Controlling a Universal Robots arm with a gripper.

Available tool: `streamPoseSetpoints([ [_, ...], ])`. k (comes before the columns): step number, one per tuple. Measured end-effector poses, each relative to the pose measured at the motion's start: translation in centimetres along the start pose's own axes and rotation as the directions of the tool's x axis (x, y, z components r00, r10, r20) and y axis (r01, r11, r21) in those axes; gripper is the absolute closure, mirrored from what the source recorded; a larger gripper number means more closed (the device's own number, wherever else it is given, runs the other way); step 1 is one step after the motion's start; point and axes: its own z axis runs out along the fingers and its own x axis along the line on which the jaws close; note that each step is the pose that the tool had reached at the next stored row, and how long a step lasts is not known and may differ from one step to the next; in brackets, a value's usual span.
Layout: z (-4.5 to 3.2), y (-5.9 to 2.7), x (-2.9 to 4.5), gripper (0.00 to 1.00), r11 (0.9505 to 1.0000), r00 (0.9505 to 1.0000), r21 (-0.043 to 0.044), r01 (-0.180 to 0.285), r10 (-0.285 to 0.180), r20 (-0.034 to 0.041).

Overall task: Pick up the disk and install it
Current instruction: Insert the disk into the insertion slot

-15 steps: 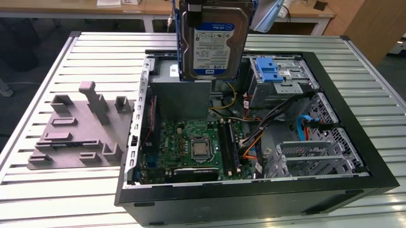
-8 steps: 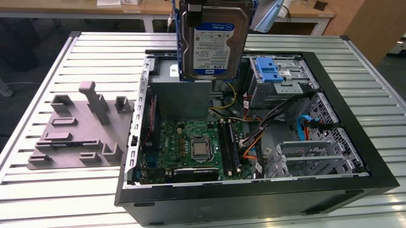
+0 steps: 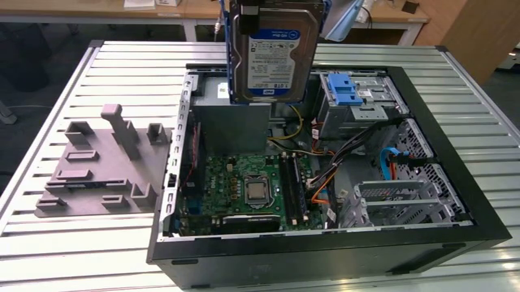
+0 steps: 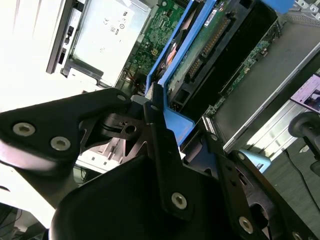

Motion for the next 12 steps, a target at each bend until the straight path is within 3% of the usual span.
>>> streamPoseSetpoints([
  [5,-0.01,-0.03,1.19,0.64,1.0000,1.0000,0.0001,0.000,0.000,-0.0002],
  [12,0.11,-0.10,3.91,0.64,1.0000,1.0000,0.0002,0.000,0.000,-0.0014],
])
